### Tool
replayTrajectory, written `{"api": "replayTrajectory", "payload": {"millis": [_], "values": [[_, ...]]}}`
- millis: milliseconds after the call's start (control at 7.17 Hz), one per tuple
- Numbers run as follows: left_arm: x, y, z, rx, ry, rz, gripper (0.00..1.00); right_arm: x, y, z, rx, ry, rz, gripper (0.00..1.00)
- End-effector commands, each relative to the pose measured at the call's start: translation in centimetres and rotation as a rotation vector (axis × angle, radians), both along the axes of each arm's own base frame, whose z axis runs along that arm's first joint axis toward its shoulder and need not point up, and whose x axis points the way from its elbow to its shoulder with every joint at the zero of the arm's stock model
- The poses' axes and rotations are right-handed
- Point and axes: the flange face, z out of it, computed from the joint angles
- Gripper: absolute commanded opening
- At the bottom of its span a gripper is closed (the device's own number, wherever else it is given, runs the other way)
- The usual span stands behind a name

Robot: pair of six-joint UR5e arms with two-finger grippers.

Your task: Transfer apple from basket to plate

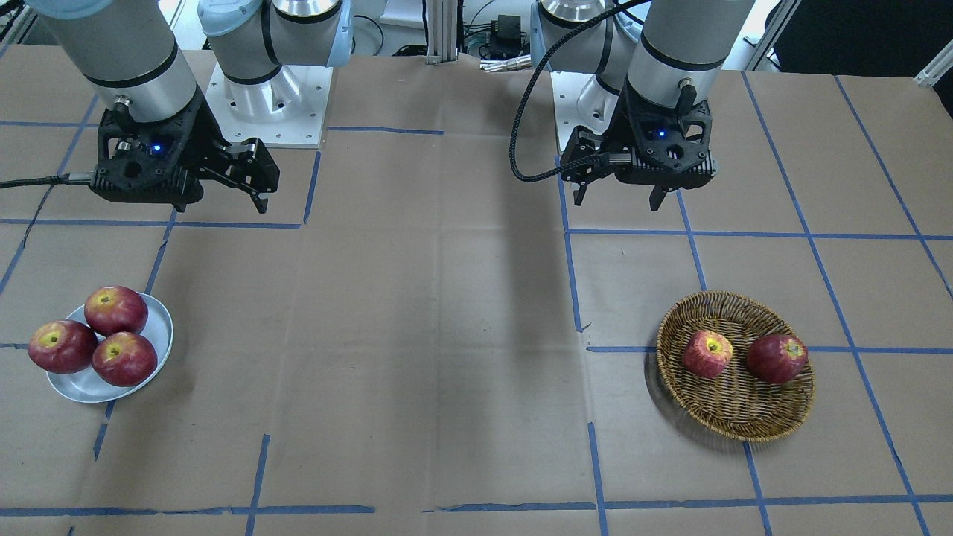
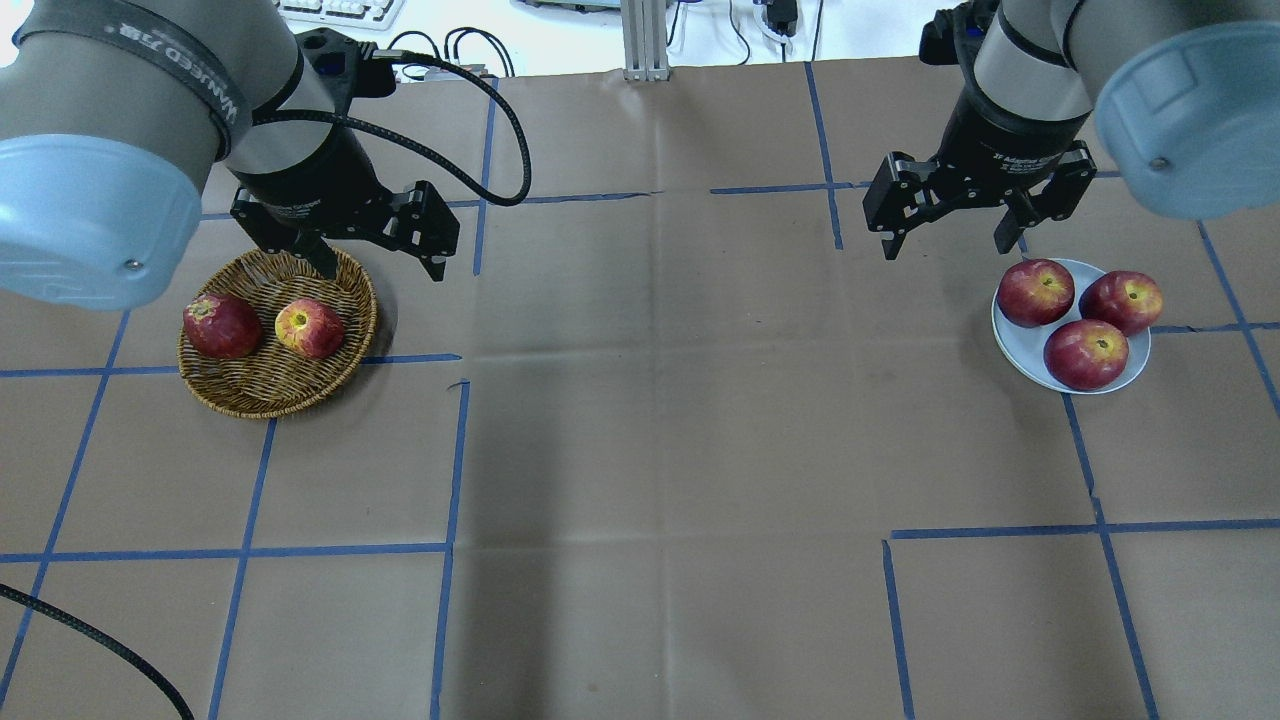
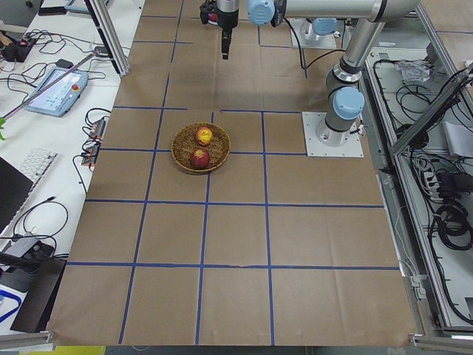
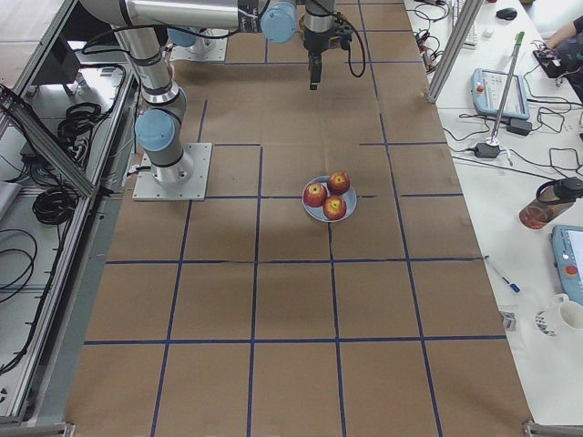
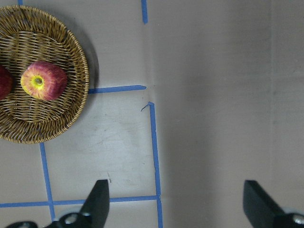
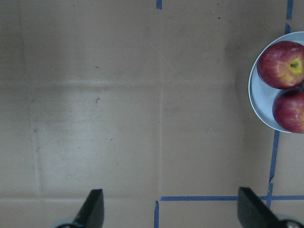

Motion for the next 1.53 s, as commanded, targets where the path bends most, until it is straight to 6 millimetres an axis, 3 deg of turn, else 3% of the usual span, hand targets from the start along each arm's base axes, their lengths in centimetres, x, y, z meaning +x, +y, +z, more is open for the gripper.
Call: {"api": "replayTrajectory", "payload": {"millis": [0, 419, 558, 837, 1116, 1256, 1395], "values": [[0.6, -0.2, 0.0, 0.006, -0.006, 0.011, 0.99, 0.0, 0.0, 0.0, 0.000, 0.000, 0.000, 1.00], [1.0, -1.9, -1.2, -0.021, -0.009, 0.030, 0.99, 0.0, 0.0, 0.0, 0.000, 0.000, 0.002, 1.00], [2.1, -2.8, -2.4, -0.029, -0.008, 0.057, 0.99, 0.0, 0.0, 0.0, 0.000, 0.000, 0.000, 1.00], [7.4, -3.9, -5.4, 0.024, -0.010, 0.079, 0.99, 0.0, 0.0, 0.1, -0.002, 0.002, 0.000, 1.00], [11.3, -5.0, -10.5, -0.042, -0.019, 0.110, 0.99, 0.0, 0.0, 0.1, -0.002, 0.002, 0.000, 1.00], [14.7, -5.0, -13.7, -0.001, -0.012, 0.173, 0.99, 0.0, 0.0, 0.1, -0.002, 0.002, 0.000, 1.00], [17.3, -5.3, -14.7, 0.011, -0.008, 0.218, 0.99, 0.0, 0.0, 0.1, -0.002, 0.002, 0.000, 1.00]]}}
